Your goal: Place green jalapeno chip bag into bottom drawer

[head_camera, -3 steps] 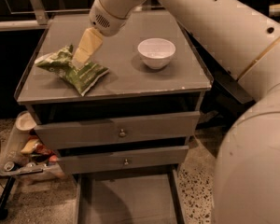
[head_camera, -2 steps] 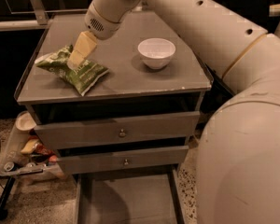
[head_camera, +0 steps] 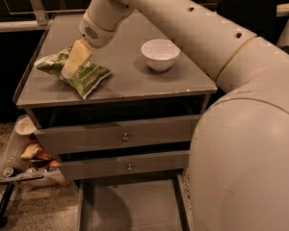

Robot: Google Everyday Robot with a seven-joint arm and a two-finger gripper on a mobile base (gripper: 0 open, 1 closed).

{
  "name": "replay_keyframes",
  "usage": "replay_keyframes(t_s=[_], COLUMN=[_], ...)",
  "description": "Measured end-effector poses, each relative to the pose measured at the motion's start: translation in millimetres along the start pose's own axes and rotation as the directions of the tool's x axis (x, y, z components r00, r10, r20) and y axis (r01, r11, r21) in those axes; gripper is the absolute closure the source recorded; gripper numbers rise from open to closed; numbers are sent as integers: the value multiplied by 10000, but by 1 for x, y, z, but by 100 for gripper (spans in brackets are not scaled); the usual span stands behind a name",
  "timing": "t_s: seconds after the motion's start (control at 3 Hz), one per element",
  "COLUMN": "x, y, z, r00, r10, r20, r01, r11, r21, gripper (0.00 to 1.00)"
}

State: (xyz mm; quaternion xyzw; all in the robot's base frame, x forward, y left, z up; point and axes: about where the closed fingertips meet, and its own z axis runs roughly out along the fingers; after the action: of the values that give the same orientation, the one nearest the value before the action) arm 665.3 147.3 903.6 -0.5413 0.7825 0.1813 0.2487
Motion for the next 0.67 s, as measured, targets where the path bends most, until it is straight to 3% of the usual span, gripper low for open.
replay_keyframes(t_s=[0.67], x=[-12], y=[5], z=[43], r00=[9991], r10=[323], r20=[-270], r01=[-340], r11=[9972], r21=[-666], gripper=[0])
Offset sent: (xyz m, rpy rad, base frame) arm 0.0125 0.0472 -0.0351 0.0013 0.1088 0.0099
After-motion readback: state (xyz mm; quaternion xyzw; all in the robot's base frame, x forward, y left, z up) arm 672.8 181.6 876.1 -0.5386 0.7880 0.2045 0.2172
